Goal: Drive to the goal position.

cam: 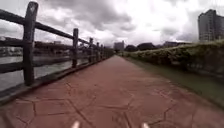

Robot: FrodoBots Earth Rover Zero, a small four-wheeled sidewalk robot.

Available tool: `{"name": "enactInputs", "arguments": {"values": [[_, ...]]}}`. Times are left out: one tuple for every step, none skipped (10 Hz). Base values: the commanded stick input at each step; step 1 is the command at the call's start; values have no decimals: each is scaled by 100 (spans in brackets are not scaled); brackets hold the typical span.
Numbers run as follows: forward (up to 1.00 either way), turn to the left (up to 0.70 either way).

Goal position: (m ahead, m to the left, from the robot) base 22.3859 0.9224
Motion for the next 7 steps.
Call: {"name": "enactInputs", "arguments": {"values": [[70, 0], [70, 0], [70, 0], [70, 0], [70, 0], [70, 0], [70, 0]]}}
